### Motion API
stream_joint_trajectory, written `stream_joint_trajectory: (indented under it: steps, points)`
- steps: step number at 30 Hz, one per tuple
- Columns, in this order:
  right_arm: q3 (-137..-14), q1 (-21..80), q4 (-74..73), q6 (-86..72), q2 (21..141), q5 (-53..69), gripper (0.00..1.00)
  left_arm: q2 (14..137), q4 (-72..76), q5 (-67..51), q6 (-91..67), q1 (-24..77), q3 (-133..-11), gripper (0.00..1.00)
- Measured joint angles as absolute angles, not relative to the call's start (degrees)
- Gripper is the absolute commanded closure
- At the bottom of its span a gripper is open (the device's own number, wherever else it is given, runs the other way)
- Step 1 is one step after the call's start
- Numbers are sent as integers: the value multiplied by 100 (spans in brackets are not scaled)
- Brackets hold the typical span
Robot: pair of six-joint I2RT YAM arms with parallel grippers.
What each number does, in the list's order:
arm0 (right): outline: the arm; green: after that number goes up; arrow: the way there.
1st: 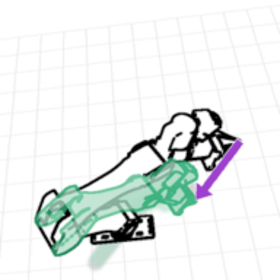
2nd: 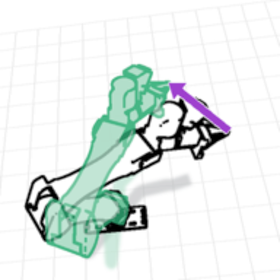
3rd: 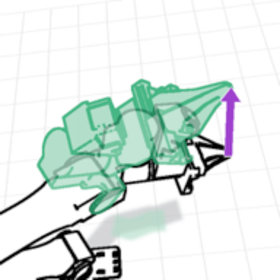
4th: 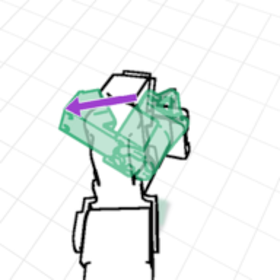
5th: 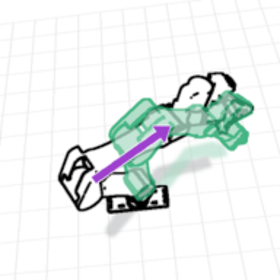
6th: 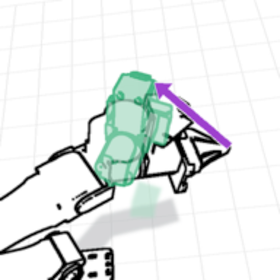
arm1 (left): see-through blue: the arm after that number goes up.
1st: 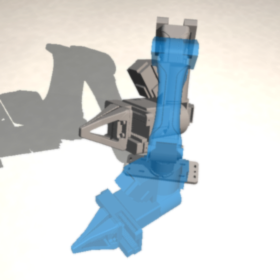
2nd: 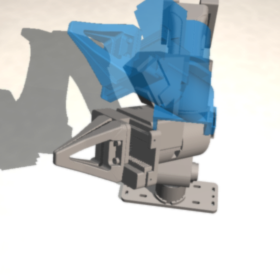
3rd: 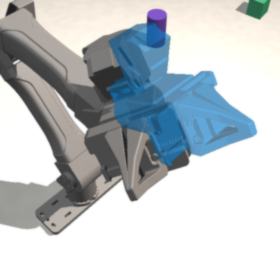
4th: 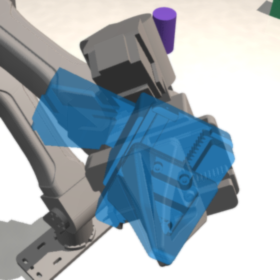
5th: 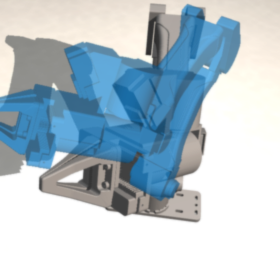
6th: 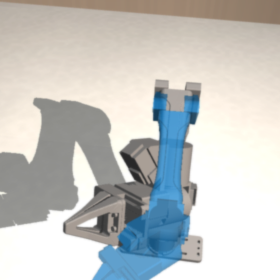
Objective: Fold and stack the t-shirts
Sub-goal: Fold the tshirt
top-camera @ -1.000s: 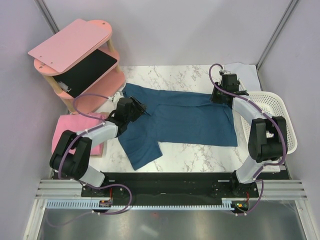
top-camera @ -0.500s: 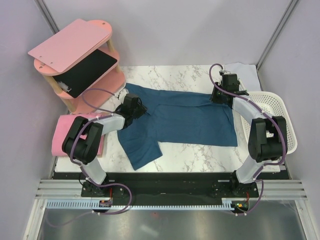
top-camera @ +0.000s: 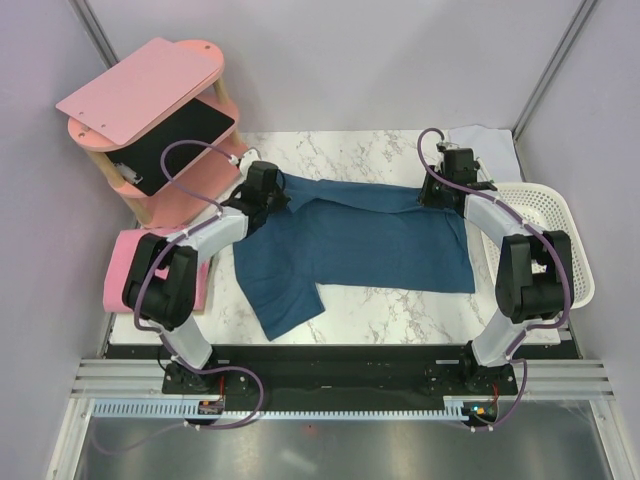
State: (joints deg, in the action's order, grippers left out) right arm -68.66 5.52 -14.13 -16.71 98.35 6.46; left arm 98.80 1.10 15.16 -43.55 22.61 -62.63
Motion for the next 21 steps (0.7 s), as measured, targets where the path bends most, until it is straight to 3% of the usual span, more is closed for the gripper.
stream_joint_trajectory:
  steps: [6, 13, 16, 17, 18, 21]
  points:
    - [-6866, 552, -1413, -1671, 9839, 670, 78, 9441, -683, 1588, -3791, 2281, -6670, 94]
    - [-6866, 552, -1413, -1673, 9922, 672, 78, 9417, -1660, 1269, -3454, 2303, -7116, 97]
    - [-6866, 550, -1415, -1671, 9963, 670, 78, 9404, -1905, 1144, -3444, 2355, -6904, 62]
    - [-6866, 552, -1415, -1671, 9966, 668, 78, 9393, -1975, 1135, -3415, 2383, -6818, 25]
    - [-6866, 552, -1415, -1671, 9966, 668, 78, 9369, -2097, 1155, -3411, 2423, -6707, 1]
    - [-6866, 550, -1413, -1673, 9972, 668, 78, 9166, -2471, 1376, -3439, 2576, -6366, 0]
